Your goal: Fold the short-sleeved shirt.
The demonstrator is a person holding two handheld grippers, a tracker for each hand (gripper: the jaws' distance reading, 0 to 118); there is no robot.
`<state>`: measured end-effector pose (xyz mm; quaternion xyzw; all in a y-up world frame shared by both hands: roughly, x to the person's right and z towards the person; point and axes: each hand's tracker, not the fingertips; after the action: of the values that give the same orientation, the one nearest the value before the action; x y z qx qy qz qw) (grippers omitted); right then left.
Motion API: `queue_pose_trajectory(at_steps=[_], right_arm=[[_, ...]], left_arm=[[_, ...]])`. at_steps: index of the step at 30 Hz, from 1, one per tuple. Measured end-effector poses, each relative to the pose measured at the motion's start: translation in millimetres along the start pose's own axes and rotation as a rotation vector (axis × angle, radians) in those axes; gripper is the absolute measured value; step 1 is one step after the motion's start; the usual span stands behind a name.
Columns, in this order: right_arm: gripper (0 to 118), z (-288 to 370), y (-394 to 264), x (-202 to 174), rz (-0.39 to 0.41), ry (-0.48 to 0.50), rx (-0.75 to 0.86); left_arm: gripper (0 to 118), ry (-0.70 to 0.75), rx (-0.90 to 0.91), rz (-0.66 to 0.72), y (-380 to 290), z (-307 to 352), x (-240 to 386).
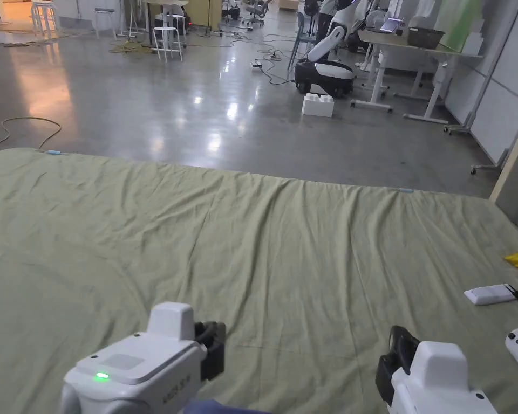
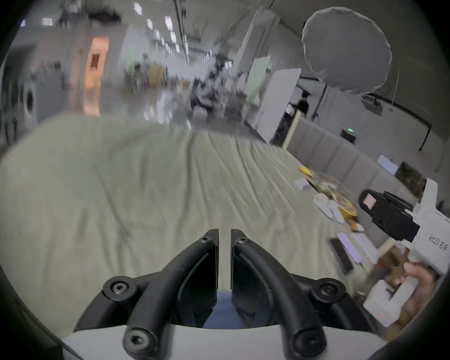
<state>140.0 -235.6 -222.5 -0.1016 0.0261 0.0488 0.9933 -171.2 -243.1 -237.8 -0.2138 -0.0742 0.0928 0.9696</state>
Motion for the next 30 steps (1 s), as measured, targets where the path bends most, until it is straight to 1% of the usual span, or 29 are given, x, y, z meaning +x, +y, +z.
queue_pose_trajectory(at_steps=[4, 6, 7, 8, 10, 16, 19, 20, 21, 22, 25, 26, 27, 28, 30], right_arm=[[1, -2.1, 16.6, -9.4, -0.007, -0.009, 0.080], [1, -2.1, 23.9, -14.2, 0.013, -0.021, 0.120], [1, -1.7, 29.0, -16.8, 0.047, -0.026, 0.158], [1, -2.2, 30.5, -17.7, 0.031, -0.029, 0.151], [1, -3.4, 33.3, -19.3, 0.024, -0.025, 0.150], [1, 0.3, 34.8, -20.9, 0.022, -0.033, 0.156], [1, 7.3, 21.0, -24.3, 0.010, -0.001, 0.085], [1, 10.2, 11.9, -27.4, -0.017, 0.020, 0.040], [1, 13.5, 3.3, -32.0, -0.020, 0.032, 0.006], [1, 17.5, -4.8, -38.9, 0.009, 0.055, -0.006], [1, 23.6, -35.2, -64.3, 0.032, 0.118, -0.079], [1, 23.8, -46.9, -74.1, 0.007, 0.126, -0.129], [1, 23.8, -55.4, -83.0, 0.004, 0.152, -0.145], [1, 22.7, -66.9, -92.3, -0.013, 0.188, -0.195], [1, 18.1, -88.0, -109.5, 0.014, 0.187, -0.238]], left_arm=[[9, 0.148, 0.186, -0.105, 17.7, 26.0, -13.2], [9, 0.203, 0.248, -0.148, 20.3, 35.0, -17.9], [9, 0.228, 0.259, -0.157, 21.6, 36.9, -20.7], [9, 0.263, 0.261, -0.167, 22.3, 38.4, -22.4], [9, 0.297, 0.266, -0.175, 22.9, 39.7, -26.2], [9, 0.327, 0.274, -0.139, 23.6, 40.5, -45.0], [9, 0.329, 0.235, -0.115, 15.7, 39.0, -56.2], [9, 0.325, 0.228, -0.109, 10.9, 39.2, -60.5], [9, 0.322, 0.216, -0.104, 6.7, 39.2, -64.0], [9, 0.324, 0.198, -0.097, 2.1, 39.3, -67.2], [9, 0.335, 0.170, -0.077, -13.5, 42.1, -75.5], [9, 0.341, 0.156, -0.067, -18.1, 43.0, -78.1], [9, 0.341, 0.146, -0.056, -22.3, 44.7, -79.9], [9, 0.339, 0.139, -0.045, -27.0, 47.0, -82.3], [9, 0.339, 0.119, -0.025, -35.5, 51.2, -86.7]])
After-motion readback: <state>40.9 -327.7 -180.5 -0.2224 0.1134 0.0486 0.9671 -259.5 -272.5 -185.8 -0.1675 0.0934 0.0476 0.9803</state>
